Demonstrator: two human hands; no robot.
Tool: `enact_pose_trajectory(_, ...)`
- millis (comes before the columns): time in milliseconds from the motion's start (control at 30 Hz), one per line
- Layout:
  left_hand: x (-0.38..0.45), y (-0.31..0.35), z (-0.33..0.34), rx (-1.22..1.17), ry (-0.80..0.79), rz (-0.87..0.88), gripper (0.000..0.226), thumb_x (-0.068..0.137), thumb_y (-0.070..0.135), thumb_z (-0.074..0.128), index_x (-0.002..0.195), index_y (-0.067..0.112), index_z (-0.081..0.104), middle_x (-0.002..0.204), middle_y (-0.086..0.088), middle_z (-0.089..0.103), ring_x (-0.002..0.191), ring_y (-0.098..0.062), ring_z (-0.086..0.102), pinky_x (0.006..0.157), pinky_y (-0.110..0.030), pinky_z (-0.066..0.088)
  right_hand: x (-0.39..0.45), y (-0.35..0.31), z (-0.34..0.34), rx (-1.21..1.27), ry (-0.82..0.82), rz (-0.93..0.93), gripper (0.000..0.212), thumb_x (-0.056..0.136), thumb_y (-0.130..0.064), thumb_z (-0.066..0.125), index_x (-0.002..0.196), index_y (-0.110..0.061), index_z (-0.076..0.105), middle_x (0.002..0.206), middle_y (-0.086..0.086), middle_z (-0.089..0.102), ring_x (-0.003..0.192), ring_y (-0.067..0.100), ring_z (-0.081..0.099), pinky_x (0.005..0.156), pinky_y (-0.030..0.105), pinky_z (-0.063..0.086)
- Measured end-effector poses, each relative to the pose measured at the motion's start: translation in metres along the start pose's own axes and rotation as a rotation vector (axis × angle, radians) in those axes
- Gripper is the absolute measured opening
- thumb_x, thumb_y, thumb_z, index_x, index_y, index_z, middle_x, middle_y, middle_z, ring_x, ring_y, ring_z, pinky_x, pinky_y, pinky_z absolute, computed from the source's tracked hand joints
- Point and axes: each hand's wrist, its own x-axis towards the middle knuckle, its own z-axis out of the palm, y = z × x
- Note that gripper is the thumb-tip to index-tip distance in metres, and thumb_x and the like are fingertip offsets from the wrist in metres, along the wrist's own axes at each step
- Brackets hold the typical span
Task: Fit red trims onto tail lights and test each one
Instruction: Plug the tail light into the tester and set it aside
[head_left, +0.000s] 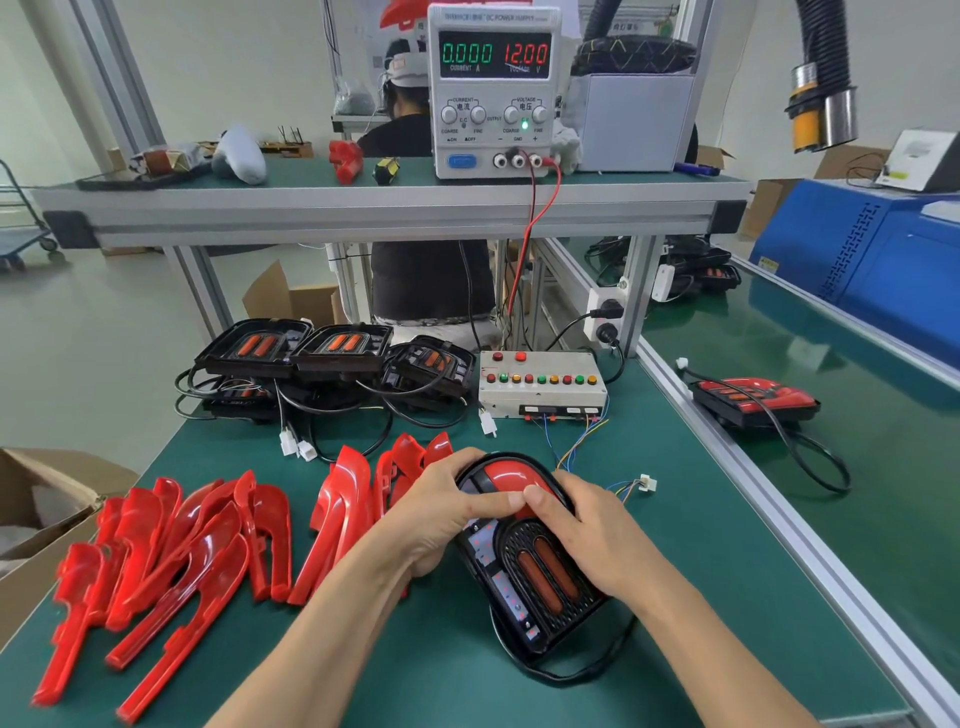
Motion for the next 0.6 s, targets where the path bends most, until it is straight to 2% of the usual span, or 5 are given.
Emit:
enact_pose_trajectory(200,0.0,-0.003,0.001,-0.012,0.007,0.017,0.04,0.072,-0.004,0.084,0.108,-0.001,0.066,0.098,-0.015,0.076,0.089,-0.023,0.073,0.077,-0.026,0.057,-0.002,0.003,0.0,0.029,0.062,-0.037,0.066,0.08,-0.091,0.036,0.096,-0.034,0.067,0.084,-0.012,0.07,0.079,0.002,0.064,0.074,0.026,0.051)
enact_pose_trajectory(333,-0.003,-0.001,0.002,0.004,0.025,0.029,0.043,0.072,-0.001,0.085,0.11,-0.001,0.065,0.102,-0.018,0.076,0.092,-0.025,0.073,0.081,-0.03,0.058,-0.002,0.0,0.0,0.02,0.081,-0.04,0.061,0.081,-0.088,0.039,0.091,-0.035,0.068,0.078,-0.009,0.07,0.071,0.006,0.063,0.071,0.03,0.051)
enact_pose_trajectory(400,-0.003,-0.001,0.003,0.022,0.02,0.025,0.045,0.073,0.002,0.086,0.112,-0.001,0.065,0.106,-0.02,0.075,0.095,-0.027,0.073,0.086,-0.033,0.059,-0.002,-0.001,-0.002,0.074,0.049,-0.039,0.054,0.083,-0.086,0.044,0.092,-0.039,0.069,0.08,-0.011,0.072,0.071,0.007,0.064,0.07,0.029,0.052)
enact_pose_trajectory(500,-0.001,-0.001,0.001,0.018,0.05,-0.008,0.042,0.074,0.002,0.085,0.111,0.0,0.066,0.106,-0.02,0.075,0.095,-0.028,0.073,0.09,-0.038,0.059,-0.009,0.002,-0.012,0.2,-0.089,-0.054,0.034,0.093,-0.071,0.048,0.094,-0.045,0.069,0.085,-0.019,0.071,0.078,-0.001,0.064,0.074,0.018,0.049)
enact_pose_trajectory(600,-0.001,-0.001,-0.005,-0.036,0.077,-0.059,0.047,0.07,0.007,0.087,0.112,0.001,0.067,0.106,-0.021,0.075,0.093,-0.031,0.073,0.093,-0.044,0.058,-0.019,0.018,-0.021,0.13,-0.146,0.002,0.031,0.098,-0.059,0.05,0.1,-0.036,0.071,0.095,-0.009,0.07,0.089,0.01,0.066,0.089,0.034,0.052)
